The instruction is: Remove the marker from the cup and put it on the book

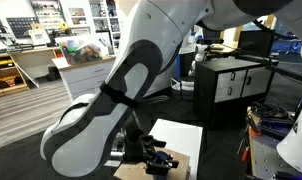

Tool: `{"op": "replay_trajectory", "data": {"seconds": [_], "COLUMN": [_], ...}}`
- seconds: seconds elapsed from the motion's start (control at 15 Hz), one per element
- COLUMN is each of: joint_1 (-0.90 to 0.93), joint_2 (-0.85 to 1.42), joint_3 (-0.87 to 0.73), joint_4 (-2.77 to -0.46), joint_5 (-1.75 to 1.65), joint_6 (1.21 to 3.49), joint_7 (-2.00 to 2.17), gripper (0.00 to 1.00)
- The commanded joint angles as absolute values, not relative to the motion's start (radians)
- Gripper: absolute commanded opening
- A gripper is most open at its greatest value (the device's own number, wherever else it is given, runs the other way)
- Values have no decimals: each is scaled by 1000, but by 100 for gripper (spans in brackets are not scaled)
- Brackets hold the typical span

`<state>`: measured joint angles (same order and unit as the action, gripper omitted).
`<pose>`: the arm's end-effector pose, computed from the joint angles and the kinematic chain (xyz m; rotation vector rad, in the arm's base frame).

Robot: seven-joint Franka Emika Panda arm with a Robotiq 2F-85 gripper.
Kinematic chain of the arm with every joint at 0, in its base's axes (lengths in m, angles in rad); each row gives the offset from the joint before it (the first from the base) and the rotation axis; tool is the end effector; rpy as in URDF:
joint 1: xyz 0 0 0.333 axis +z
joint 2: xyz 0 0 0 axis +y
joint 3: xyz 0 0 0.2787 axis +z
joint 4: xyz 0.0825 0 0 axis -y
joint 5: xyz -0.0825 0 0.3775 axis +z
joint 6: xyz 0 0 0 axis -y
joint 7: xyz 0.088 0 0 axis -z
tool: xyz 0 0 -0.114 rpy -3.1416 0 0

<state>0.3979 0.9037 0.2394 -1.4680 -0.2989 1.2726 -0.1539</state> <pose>0.4578 0.2826 0.1051 2.2137 1.0643 -1.3769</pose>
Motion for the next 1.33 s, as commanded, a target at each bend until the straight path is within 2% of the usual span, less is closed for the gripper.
{"op": "replay_trajectory", "data": {"seconds": [0.0, 0.4, 0.47, 0.53, 1.2, 1.27], "joint_1": [407, 405, 406, 405, 406, 406], "joint_2": [921, 933, 936, 939, 940, 940], "joint_3": [238, 238, 238, 238, 236, 236], "joint_4": [-1443, -1448, -1447, -1446, -1438, -1438], "joint_5": [-304, -300, -300, -301, -305, -305], "joint_6": [1259, 1262, 1261, 1261, 1259, 1259], "joint_7": [-158, -157, -157, -158, -160, -160], "gripper": [100, 100, 81, 73, 7, 3]}}
